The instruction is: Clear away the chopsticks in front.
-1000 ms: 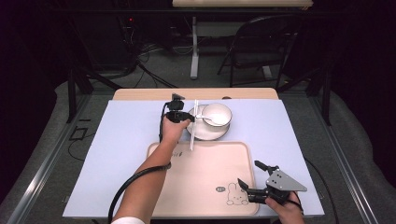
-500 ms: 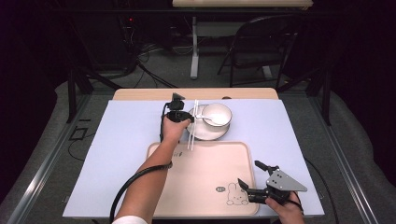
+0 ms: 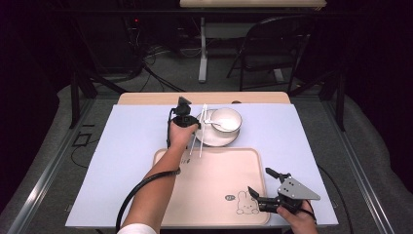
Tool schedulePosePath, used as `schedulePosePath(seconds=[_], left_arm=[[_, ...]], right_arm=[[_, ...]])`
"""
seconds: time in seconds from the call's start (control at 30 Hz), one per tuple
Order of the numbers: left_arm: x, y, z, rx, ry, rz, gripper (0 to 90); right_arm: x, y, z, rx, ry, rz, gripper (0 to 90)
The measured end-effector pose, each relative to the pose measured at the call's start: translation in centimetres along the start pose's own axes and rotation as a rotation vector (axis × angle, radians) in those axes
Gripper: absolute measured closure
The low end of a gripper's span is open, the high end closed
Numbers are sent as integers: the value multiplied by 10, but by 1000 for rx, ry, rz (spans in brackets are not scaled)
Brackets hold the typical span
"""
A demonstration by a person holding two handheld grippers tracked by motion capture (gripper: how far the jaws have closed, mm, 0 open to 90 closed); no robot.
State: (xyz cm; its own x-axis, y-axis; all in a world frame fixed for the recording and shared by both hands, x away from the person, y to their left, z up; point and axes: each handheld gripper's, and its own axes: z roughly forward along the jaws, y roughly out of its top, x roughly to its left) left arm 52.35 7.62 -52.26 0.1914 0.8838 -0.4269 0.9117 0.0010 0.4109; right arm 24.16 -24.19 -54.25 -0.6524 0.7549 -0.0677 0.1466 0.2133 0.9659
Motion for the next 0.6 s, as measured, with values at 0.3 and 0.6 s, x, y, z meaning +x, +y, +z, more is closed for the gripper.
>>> schedulePosePath(seconds=[0.3, 0.6], left_arm=[[-1, 1, 3, 17, -1, -24, 829], [1, 1, 3, 30, -24, -71, 844]], right_arm=[[0, 0, 0, 0, 1, 2, 140], [0, 0, -1, -1, 1, 1, 140]])
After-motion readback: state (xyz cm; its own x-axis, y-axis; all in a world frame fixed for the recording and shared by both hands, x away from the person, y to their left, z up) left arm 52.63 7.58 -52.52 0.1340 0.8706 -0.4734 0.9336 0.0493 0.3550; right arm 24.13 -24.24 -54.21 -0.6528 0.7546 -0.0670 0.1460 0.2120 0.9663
